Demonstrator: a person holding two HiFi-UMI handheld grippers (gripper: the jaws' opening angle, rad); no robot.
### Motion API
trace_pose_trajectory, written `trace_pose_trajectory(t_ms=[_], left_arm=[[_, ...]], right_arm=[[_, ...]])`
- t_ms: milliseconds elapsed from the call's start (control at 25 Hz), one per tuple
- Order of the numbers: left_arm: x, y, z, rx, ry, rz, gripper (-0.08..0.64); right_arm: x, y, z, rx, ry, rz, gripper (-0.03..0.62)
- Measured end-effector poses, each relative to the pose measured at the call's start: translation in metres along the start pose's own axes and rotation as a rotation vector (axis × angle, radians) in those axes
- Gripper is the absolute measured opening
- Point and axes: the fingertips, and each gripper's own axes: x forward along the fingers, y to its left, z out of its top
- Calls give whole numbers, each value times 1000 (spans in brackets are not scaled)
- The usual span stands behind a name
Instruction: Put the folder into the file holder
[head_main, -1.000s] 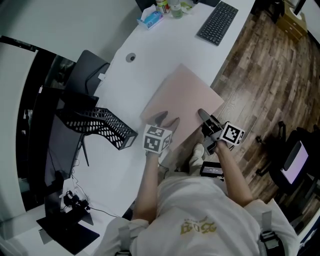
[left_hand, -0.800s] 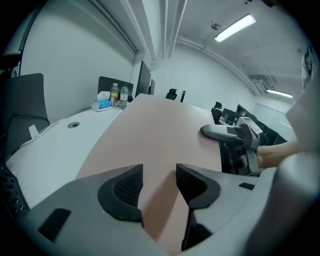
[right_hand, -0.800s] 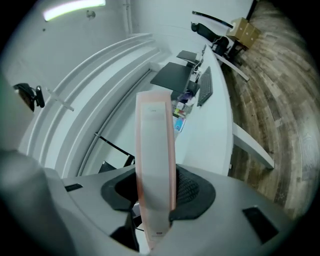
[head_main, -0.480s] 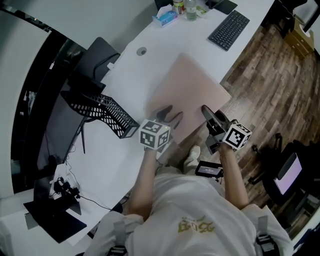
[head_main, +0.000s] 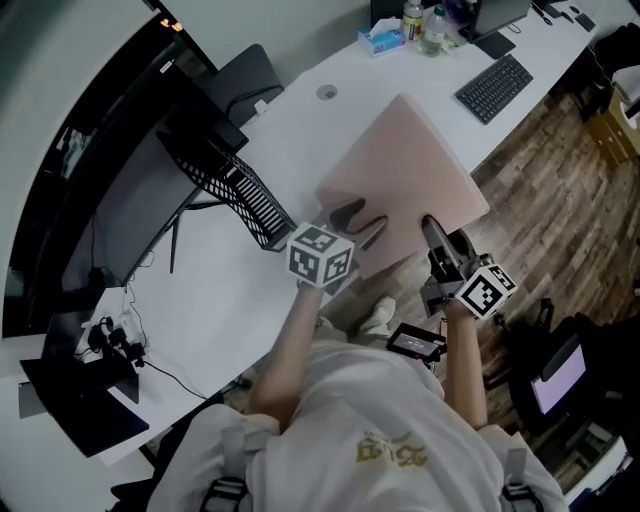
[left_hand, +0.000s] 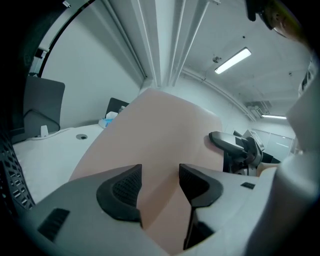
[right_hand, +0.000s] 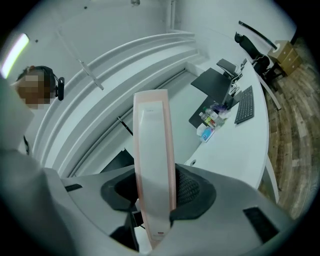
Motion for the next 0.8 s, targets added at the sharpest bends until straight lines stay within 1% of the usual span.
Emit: trace_pose_trajectory(t_ms=[160,360,560,800], left_arm=[[-20,-2,14,10,-42,-24,250],[-47,2,24,-4,-94,-52,249],[-71,6,30,-21,-139,-81,249],[-96,8,41,-40,-197,-118,249]], right_arm=[[5,29,4,-53,-19,11,179],[14,65,0,-139,-29,4,183],[24,98,-7,-229,-14,6,183],[32,133,-10,-307,-8,2,183]])
